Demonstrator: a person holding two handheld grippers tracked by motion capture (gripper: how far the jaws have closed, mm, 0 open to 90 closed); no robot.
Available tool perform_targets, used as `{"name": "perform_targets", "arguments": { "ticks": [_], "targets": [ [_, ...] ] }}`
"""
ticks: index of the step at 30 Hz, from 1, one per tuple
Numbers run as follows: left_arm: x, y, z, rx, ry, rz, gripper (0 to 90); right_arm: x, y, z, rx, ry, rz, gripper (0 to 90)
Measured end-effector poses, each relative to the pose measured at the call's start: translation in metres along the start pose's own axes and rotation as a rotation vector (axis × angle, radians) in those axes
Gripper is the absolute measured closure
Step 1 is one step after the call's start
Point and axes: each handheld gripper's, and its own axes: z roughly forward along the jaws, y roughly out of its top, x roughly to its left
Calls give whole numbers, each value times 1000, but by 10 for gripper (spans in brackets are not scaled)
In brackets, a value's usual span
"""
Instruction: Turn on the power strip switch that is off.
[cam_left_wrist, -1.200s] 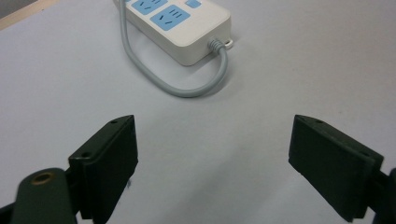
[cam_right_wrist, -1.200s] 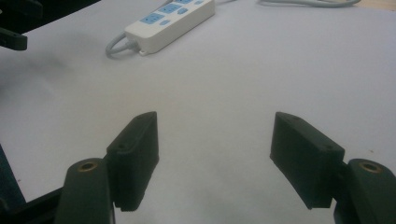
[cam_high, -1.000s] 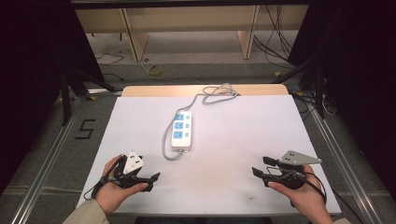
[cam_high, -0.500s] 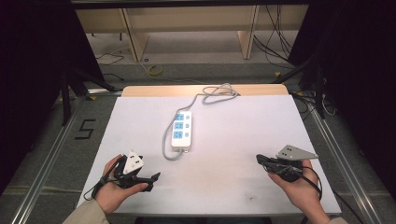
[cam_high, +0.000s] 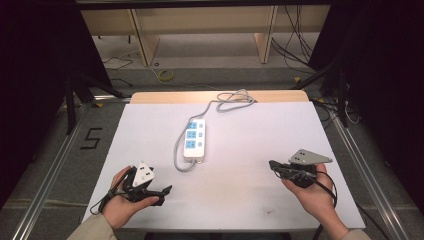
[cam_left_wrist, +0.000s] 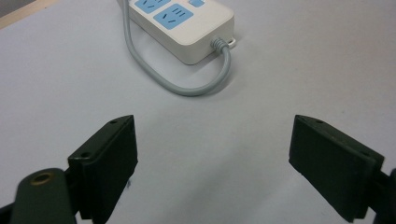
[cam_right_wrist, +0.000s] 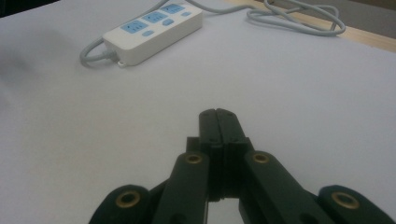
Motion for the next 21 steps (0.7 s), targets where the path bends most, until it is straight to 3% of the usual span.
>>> {"name": "perform_targets", "arguments": {
  "ticks": [21],
  "targets": [
    [-1, 0, 0, 7, -10, 6, 151, 4, 27, 30, 4, 21, -35, 900]
  ]
}}
